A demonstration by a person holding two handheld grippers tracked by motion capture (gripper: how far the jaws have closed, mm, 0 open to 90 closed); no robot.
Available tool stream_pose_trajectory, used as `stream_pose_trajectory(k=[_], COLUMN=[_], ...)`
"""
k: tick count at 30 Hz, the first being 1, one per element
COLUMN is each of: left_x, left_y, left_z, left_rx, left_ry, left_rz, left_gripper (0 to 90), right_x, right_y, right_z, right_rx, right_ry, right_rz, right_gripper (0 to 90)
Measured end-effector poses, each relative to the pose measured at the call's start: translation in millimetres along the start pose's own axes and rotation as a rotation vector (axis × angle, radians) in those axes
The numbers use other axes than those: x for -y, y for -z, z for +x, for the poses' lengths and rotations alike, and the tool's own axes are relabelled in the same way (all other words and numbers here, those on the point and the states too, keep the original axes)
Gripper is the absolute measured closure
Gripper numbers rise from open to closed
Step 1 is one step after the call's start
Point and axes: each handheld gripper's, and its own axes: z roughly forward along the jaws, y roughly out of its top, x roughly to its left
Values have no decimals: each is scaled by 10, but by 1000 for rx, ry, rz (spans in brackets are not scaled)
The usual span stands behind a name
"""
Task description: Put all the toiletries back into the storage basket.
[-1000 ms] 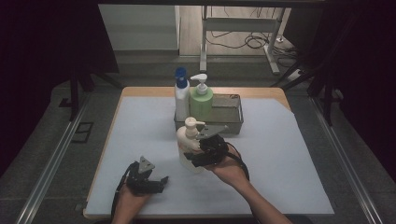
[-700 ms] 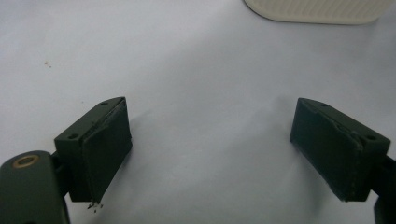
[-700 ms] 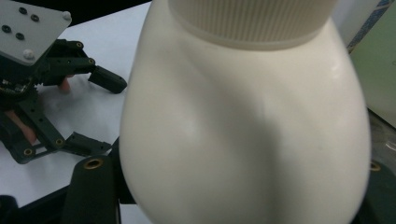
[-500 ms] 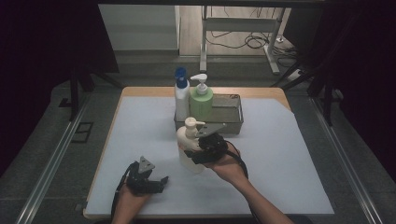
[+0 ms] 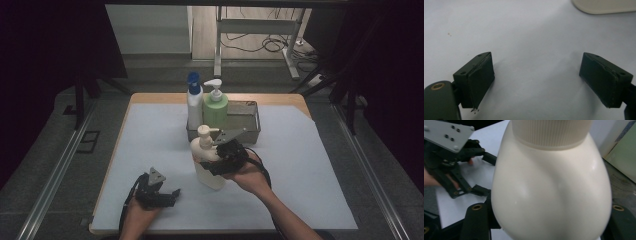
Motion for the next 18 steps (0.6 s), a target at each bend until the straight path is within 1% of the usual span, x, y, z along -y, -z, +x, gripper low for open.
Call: stream_pose_trajectory(k=[2, 5, 11, 18], left_x=[0, 0, 0, -1], left_y=[0, 0, 0, 1], left_z=[0, 0, 0, 1], left_rx=[0, 0, 0, 0], left_ry=[0, 0, 0, -1], left_rz=[0, 0, 0, 1], left_gripper=[123, 123, 122, 123], right_x=[-6, -12, -13, -26], right_y=[36, 97, 223, 348], right_z=[-13, -28, -84, -148], right_rx=[-4, 6, 10, 31], right_ry=[1, 5, -7, -8], right_rz=[-5, 1, -1, -1], right_gripper=[365, 366, 367, 367])
